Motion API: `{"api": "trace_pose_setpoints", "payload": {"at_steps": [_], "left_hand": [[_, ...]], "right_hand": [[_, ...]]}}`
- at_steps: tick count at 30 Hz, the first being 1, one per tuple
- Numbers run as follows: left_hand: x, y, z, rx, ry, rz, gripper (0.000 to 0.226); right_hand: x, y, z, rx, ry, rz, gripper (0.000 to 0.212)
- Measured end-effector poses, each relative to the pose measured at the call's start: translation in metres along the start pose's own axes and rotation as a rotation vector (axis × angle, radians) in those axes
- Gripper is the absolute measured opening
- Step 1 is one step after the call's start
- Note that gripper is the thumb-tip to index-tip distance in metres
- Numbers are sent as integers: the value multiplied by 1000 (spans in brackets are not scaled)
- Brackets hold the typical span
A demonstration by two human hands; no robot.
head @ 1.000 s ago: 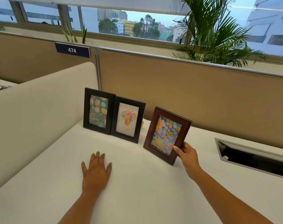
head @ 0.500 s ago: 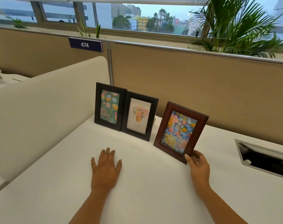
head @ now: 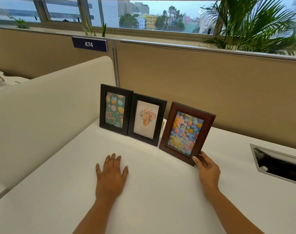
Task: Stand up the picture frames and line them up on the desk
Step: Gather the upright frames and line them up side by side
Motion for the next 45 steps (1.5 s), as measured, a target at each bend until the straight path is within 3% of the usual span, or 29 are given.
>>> {"api": "trace_pose_setpoints", "payload": {"at_steps": [2, 7, 35, 45], "left_hand": [[0, 0, 0, -11, 2, 2, 71], [0, 1, -1, -3, 10, 11, 55], [1, 1, -1, 0, 4, 6, 56], [1, 1, -1, -11, 7, 9, 57]], "right_hand": [[1, 0, -1, -3, 8, 3, 47], [4, 2, -4, -4, 35, 5, 47], [11, 4, -19, -192, 23, 107, 48], [11, 4, -14, -198, -58, 124, 30]]}}
Point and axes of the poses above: each hand's wrist, its own x-axis towards the middle knuckle, its own z-axis out of the back of the hand, y = z × x, the point moved 3 cm from there along x, towards the middle knuckle, and after that the axes turned 2 degrees about z, right-handed, at the moved point
